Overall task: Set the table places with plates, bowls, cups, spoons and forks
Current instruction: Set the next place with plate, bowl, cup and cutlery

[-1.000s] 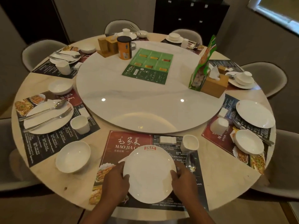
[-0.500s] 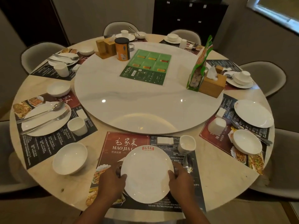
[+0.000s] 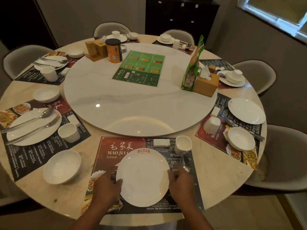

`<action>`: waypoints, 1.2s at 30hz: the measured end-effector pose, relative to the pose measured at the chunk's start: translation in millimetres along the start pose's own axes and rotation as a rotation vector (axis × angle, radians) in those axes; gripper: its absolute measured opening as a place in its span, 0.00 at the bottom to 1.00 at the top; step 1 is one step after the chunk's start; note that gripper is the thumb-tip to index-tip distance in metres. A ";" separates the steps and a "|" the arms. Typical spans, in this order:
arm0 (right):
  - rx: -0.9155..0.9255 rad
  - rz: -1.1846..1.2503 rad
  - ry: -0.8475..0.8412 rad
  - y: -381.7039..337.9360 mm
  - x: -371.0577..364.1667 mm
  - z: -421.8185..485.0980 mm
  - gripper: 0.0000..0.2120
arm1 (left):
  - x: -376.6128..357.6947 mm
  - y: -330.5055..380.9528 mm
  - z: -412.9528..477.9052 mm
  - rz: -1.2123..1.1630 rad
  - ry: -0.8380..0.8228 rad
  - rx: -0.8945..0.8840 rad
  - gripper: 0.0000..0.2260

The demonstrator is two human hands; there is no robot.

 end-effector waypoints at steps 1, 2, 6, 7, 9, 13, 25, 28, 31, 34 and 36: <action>-0.003 -0.006 0.057 3.4 9.8 -0.3 0.10 | -0.4 0.1 -0.1 0.000 -0.001 -0.001 0.18; -0.007 -0.020 0.111 7.9 19.3 -0.8 0.10 | 0.3 0.2 -0.4 0.001 0.006 -0.002 0.17; -0.025 -0.107 0.131 25.3 35.4 -3.6 0.08 | 5.5 9.0 -8.5 0.019 0.123 -0.037 0.18; -0.036 -0.126 0.105 28.6 33.5 -3.9 0.08 | 5.4 14.5 -12.9 0.010 0.144 -0.053 0.18; -0.036 -0.155 0.075 32.2 28.8 -4.2 0.06 | 0.7 30.0 -22.7 -0.013 0.144 -0.126 0.19; -0.054 -0.097 0.084 34.6 29.5 -3.4 0.06 | -21.8 71.6 -47.0 -0.020 0.039 -0.361 0.18; -0.172 0.166 0.153 66.3 78.7 -7.5 0.08 | -127.0 145.9 -84.8 0.119 -0.298 -0.379 0.11; -0.221 0.207 0.180 84.7 94.8 -10.4 0.06 | -145.9 151.2 -80.4 0.146 -0.333 -0.314 0.11; -0.252 0.229 0.198 97.6 104.6 -15.6 0.06 | -159.5 151.6 -74.7 0.191 -0.325 -0.287 0.14; -0.276 0.236 0.207 104.1 108.8 -19.4 0.07 | -166.1 152.8 -72.0 0.243 -0.323 -0.269 0.15; -0.282 0.244 0.206 104.7 110.0 -20.4 0.07 | -169.7 153.7 -71.6 0.269 -0.328 -0.266 0.17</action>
Point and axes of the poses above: each hand's wrist, its own z-axis towards the middle knuckle, its own x-axis out of the back of the hand, y = z × x, the point moved 7 cm from there along z, towards the middle knuckle, and after that the axes turned 3 degrees about z, right-handed, at the moved point
